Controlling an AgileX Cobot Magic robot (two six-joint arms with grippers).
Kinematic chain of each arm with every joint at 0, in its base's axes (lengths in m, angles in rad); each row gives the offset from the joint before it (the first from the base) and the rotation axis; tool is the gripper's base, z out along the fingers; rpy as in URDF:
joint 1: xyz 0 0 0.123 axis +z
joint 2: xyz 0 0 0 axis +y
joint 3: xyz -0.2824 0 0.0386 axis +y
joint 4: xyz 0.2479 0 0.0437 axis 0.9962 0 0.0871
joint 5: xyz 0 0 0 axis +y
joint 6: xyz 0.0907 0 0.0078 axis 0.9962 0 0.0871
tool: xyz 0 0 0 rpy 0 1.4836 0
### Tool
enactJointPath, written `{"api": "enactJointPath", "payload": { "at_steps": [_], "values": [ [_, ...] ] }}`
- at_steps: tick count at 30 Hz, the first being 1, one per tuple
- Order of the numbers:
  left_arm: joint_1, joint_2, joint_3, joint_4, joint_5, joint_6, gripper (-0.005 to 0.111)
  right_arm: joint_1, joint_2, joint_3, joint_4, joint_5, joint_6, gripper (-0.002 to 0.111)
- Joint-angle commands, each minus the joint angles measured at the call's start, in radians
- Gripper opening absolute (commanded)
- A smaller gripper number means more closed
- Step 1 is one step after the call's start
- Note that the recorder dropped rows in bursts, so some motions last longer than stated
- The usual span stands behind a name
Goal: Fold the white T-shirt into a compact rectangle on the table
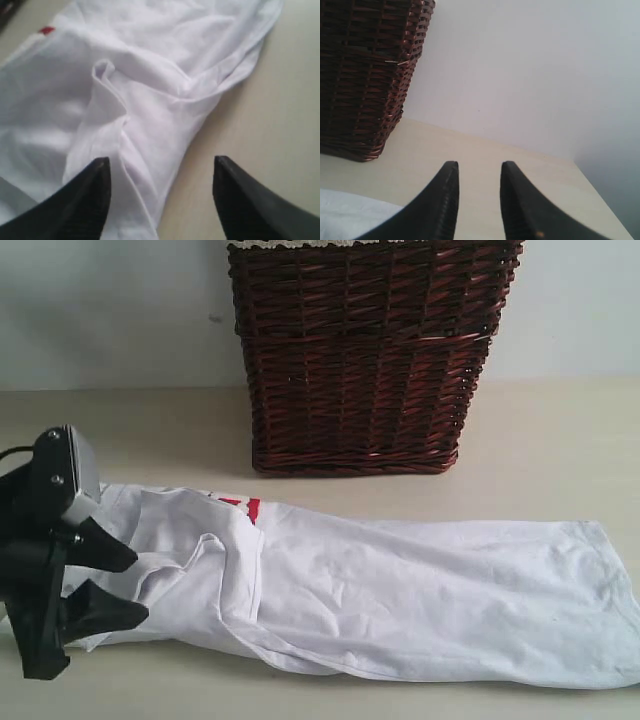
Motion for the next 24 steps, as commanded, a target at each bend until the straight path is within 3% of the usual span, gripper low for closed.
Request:
{"api": "enactJointPath", "payload": {
  "at_steps": [1,5,9,12,15,19,24],
  "values": [
    [0.003,0.04,0.034,-0.027,-0.137,0.123,0.059,-0.004,-0.005,0.005,0.003,-0.006,0.003,0.03],
    [0.003,0.06,0.034,-0.097,-0.178,0.211,0.059,-0.004,-0.005,0.005,0.003,-0.006,0.003,0.03],
    [-0.002,0.105,0.034,-0.135,-0.131,0.211,0.055,-0.004,-0.005,0.005,0.003,-0.006,0.003,0.03],
    [-0.011,0.109,0.034,-0.177,-0.158,0.211,0.032,-0.004,-0.005,0.005,0.003,-0.006,0.003,0.03],
    [-0.011,0.109,0.028,-0.177,-0.22,0.211,0.0,-0.004,-0.005,0.005,0.003,-0.006,0.003,0.03],
    [-0.011,0.109,0.01,-0.122,-0.314,0.211,0.0,-0.004,-0.005,0.005,0.003,-0.006,0.003,0.03],
    [-0.011,0.103,-0.028,-0.103,-0.287,0.198,0.001,-0.004,-0.005,0.005,0.003,-0.006,0.003,0.03]
  ]
}}
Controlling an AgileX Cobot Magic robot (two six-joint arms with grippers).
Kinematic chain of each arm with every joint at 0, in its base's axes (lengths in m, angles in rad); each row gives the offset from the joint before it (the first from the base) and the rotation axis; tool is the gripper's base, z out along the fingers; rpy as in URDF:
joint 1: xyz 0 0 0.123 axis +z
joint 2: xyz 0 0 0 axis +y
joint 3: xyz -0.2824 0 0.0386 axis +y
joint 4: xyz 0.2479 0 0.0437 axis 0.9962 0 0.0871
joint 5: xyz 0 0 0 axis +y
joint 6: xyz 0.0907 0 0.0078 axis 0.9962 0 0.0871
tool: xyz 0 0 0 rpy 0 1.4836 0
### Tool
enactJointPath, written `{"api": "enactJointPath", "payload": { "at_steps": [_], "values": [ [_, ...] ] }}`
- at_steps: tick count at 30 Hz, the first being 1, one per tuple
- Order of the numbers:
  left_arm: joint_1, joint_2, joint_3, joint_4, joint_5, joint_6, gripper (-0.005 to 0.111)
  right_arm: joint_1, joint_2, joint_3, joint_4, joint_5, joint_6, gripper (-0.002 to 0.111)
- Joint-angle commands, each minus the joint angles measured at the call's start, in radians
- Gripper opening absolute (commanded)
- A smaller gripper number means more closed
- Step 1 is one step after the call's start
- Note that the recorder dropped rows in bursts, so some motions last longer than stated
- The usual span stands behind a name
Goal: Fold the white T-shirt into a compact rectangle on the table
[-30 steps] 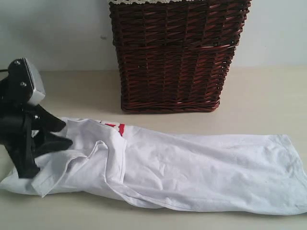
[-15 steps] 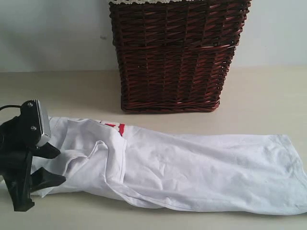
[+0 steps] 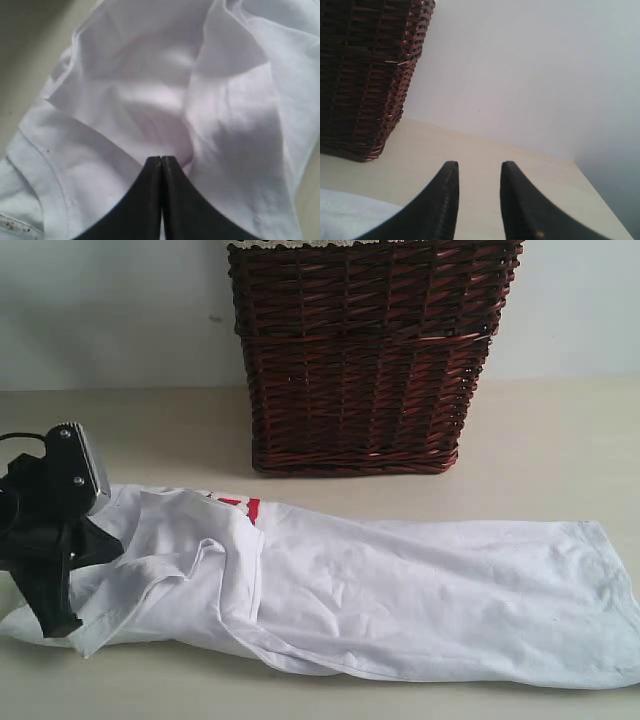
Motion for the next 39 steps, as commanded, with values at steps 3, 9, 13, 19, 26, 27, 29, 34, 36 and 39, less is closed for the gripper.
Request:
{"api": "enactJointPath", "payload": {
  "at_steps": [3,9,13,19,26,27,29,34,36,39],
  "values": [
    [-0.003,-0.023,0.022,0.035,0.019,-0.022,0.014,-0.004,-0.005,0.005,0.003,-0.006,0.003,0.03],
    [0.026,-0.144,0.063,0.471,0.308,-0.296,0.051,-0.004,-0.005,0.005,0.003,-0.006,0.003,0.03],
    [0.038,-0.147,0.14,0.55,0.423,-0.315,0.052,-0.004,-0.005,0.005,0.003,-0.006,0.003,0.03],
    [0.038,-0.095,0.223,0.42,0.048,-0.068,0.05,-0.004,-0.005,0.005,0.003,-0.006,0.003,0.03],
    [0.038,-0.082,0.209,0.285,-0.006,-0.002,0.05,-0.004,-0.005,0.005,0.003,-0.006,0.003,0.03],
    [0.038,-0.082,0.209,0.285,0.0,-0.002,0.05,-0.004,-0.005,0.005,0.003,-0.006,0.003,0.03],
    [0.038,-0.082,0.209,0.286,0.005,-0.002,0.05,-0.004,-0.005,0.005,0.003,-0.006,0.003,0.03],
    [0.026,-0.087,0.201,0.286,0.017,-0.002,0.05,-0.004,-0.005,0.005,0.003,-0.006,0.003,0.03],
    [0.013,-0.076,0.186,0.28,0.017,-0.002,0.05,-0.004,-0.005,0.005,0.003,-0.006,0.003,0.03],
    [-0.001,-0.064,0.154,0.251,0.013,-0.002,0.05,-0.004,-0.005,0.005,0.003,-0.006,0.003,0.03]
  ]
}}
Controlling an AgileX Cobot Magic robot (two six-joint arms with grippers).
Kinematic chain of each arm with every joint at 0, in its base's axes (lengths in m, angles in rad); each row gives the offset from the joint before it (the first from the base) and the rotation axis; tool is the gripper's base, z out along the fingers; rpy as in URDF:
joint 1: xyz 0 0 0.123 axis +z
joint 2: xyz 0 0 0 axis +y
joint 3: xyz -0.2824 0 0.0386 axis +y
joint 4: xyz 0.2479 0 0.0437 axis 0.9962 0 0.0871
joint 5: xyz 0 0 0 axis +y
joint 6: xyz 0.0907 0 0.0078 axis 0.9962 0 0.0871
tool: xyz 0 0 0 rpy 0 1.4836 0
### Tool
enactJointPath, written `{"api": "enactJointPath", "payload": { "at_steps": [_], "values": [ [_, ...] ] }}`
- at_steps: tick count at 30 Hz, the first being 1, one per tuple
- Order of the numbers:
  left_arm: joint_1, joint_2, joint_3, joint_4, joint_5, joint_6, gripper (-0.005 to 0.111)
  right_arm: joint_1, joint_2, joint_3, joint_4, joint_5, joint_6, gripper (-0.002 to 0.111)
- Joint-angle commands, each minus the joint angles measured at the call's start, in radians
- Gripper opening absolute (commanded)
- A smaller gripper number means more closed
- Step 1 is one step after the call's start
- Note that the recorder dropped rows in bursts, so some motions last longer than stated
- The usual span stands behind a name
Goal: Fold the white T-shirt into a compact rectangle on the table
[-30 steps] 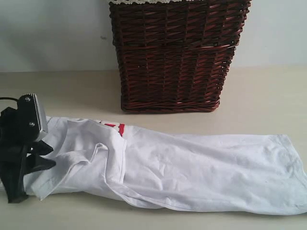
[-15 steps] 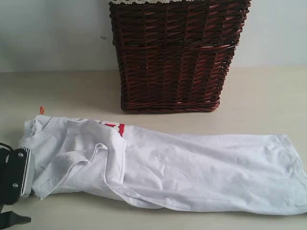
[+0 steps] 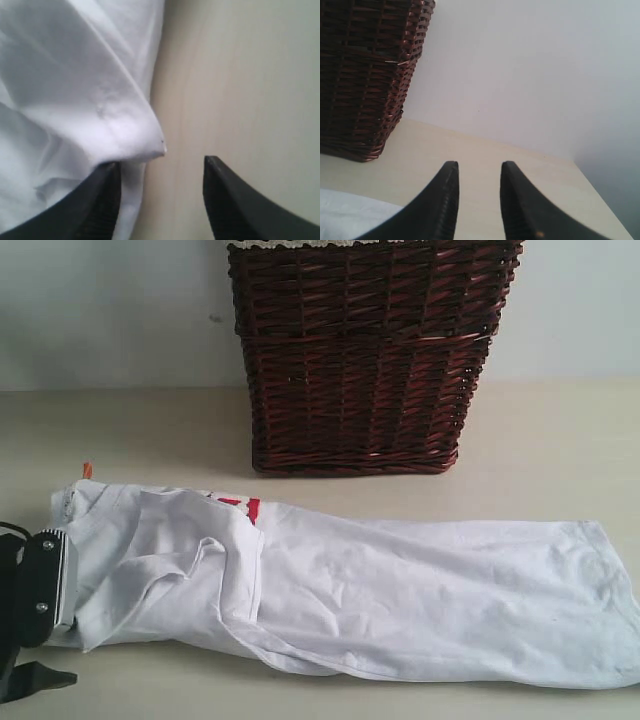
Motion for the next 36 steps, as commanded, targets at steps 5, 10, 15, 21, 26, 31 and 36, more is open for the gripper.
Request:
{"api": "enactJointPath", "payload": {
  "at_steps": [5,10,15,21,26,31,36],
  "values": [
    [-0.025,0.017,-0.116,-0.109,-0.014,0.001,0.05,-0.004,-0.005,0.005,0.003,-0.006,0.003,0.03],
    [-0.025,0.039,-0.175,-0.172,-0.048,0.001,0.05,-0.004,-0.005,0.005,0.003,-0.006,0.003,0.03],
    [-0.025,0.092,-0.204,-0.365,-0.214,-0.008,0.05,-0.004,-0.005,0.005,0.003,-0.006,0.003,0.03],
    [-0.025,0.096,-0.187,-0.375,-0.235,-0.034,0.05,-0.004,-0.005,0.005,0.003,-0.006,0.003,0.03],
    [-0.023,-0.019,-0.187,-0.394,-0.204,-0.129,0.05,-0.004,-0.005,0.005,0.003,-0.006,0.003,0.03],
    [0.041,-0.118,-0.131,-0.048,0.355,-0.139,0.05,-0.004,-0.005,0.005,0.003,-0.006,0.003,0.03],
    [0.057,-0.091,-0.101,-0.03,0.469,-0.058,0.05,-0.004,-0.005,0.005,0.003,-0.006,0.003,0.03]
  ]
}}
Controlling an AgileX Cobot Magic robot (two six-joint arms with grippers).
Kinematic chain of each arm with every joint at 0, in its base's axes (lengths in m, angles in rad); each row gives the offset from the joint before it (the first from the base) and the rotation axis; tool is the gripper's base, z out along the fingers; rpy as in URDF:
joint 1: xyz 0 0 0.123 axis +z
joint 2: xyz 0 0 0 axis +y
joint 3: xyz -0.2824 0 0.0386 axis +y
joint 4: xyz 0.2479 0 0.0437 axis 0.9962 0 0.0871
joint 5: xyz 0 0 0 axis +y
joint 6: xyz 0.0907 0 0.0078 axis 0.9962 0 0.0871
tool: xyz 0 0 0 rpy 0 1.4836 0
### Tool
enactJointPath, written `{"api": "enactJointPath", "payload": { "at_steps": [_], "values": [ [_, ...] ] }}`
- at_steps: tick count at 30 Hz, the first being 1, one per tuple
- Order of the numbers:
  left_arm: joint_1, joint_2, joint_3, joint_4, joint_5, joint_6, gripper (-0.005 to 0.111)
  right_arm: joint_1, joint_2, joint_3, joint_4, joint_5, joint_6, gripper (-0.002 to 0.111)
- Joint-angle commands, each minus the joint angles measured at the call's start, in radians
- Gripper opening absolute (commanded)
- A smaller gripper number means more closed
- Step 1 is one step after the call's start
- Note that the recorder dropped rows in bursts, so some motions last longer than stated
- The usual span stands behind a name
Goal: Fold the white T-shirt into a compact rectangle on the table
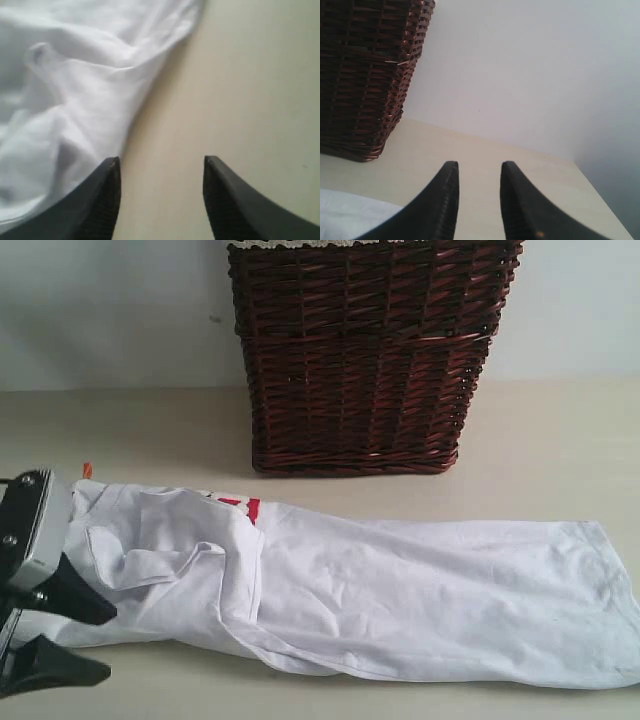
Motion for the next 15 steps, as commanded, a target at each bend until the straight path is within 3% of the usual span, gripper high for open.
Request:
{"api": "enactJointPath", "payload": {
  "at_steps": [1,12,15],
  "values": [
    [0.008,0.026,0.012,-0.021,-0.013,0.081,0.05,-0.004,-0.005,0.005,0.003,-0.006,0.003,0.03],
    [-0.006,0.17,0.01,-0.063,-0.165,0.112,0.05,-0.004,-0.005,0.005,0.003,-0.006,0.003,0.03],
    [-0.012,0.187,-0.004,-0.103,-0.255,0.112,0.041,-0.004,-0.005,0.005,0.003,-0.006,0.003,0.03]
  ]
}}
